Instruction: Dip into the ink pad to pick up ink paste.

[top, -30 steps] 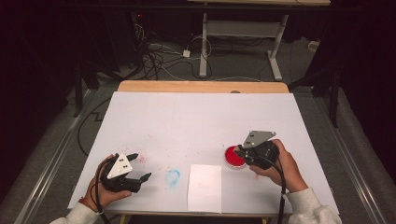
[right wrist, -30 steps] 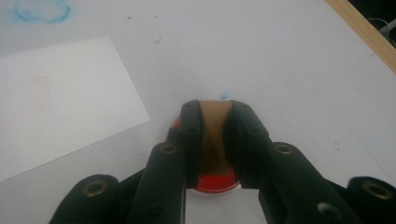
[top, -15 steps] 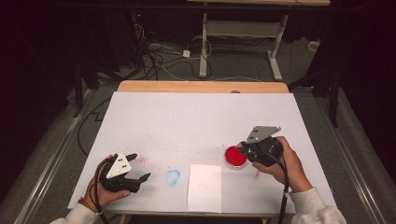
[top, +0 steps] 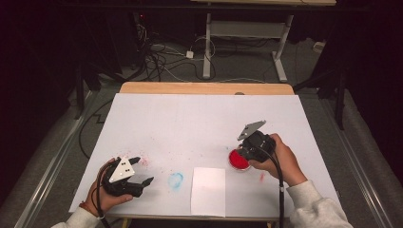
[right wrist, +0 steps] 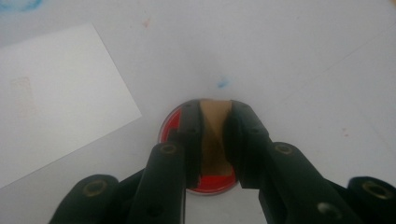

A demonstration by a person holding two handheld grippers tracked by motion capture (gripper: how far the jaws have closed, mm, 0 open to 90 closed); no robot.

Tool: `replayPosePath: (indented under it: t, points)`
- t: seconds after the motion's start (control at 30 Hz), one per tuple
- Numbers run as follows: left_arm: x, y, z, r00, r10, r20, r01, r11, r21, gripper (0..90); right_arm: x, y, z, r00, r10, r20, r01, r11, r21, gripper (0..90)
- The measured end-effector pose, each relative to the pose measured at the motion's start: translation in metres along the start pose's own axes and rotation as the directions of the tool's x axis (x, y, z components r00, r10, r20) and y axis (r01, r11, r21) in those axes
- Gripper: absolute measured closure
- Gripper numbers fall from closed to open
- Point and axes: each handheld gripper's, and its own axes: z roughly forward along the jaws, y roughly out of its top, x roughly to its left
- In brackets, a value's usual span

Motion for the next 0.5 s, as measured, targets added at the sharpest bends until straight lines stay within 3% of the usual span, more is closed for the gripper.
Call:
replayPosePath:
  t: [0.03, 0.3, 0.5]
  points:
    - [0.0, 0.0, 0.0, 1.0, 0.0, 0.001, 0.0, 1.0, 0.001, 17.5, -0.001, -0.002, 0.01, 0.9999, 0.01, -0.008, -0.009, 1.0, 0.029, 76.3]
    - [0.0, -0.001, 0.001, 1.0, -0.002, 0.003, 0.002, 0.9999, 0.015, 17.6, -0.004, -0.013, 0.035, 0.9979, 0.049, -0.042, -0.046, 0.996, 0.073, 76.4]
    - [-0.001, -0.001, 0.003, 1.0, 0.001, 0.005, -0.001, 0.9996, 0.029, 17.6, -0.006, -0.016, 0.038, 0.9958, 0.073, -0.054, -0.07, 0.996, 0.057, 76.4]
